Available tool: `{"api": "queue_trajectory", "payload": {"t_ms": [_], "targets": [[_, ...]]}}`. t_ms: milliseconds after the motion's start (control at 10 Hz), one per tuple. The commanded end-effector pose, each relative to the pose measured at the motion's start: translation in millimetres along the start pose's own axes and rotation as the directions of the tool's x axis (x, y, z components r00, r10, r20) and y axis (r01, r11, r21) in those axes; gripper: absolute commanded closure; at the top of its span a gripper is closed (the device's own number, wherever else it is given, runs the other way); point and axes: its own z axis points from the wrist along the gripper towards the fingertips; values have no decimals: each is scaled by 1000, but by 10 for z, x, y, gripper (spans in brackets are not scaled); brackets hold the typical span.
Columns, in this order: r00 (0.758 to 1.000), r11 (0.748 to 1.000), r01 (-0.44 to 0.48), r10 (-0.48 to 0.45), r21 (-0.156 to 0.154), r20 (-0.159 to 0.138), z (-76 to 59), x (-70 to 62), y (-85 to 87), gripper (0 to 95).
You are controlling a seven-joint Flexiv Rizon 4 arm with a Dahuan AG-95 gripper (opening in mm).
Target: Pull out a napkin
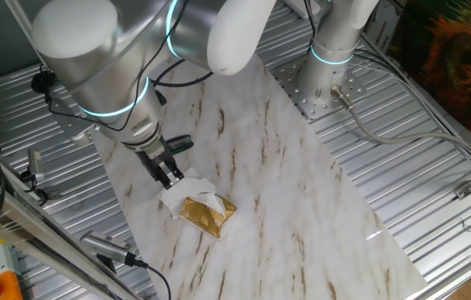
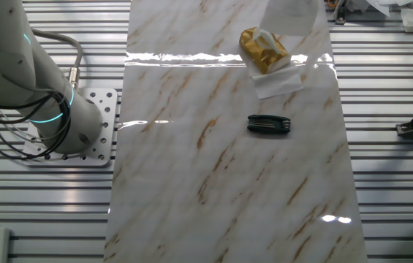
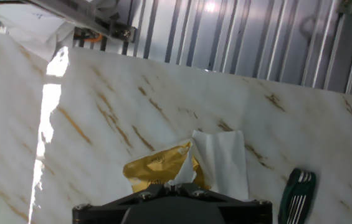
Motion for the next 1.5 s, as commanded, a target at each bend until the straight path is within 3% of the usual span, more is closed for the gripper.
{"api": "queue_trajectory", "payload": {"t_ms": [100,400,700,1000,1100,1500], "targets": [[996,996,-88,88,-12,8,-1,-6,2,950],[979,979,-202,202,-13,22,-1,-6,2,950],[930,930,-368,368,-2,21,-1,-6,2,950],[914,915,-403,404,-11,36,-1,-6,2,950],[914,915,-404,404,-13,48,-1,-6,2,950],[919,920,-391,391,-9,51,36,26,-53,950]]}}
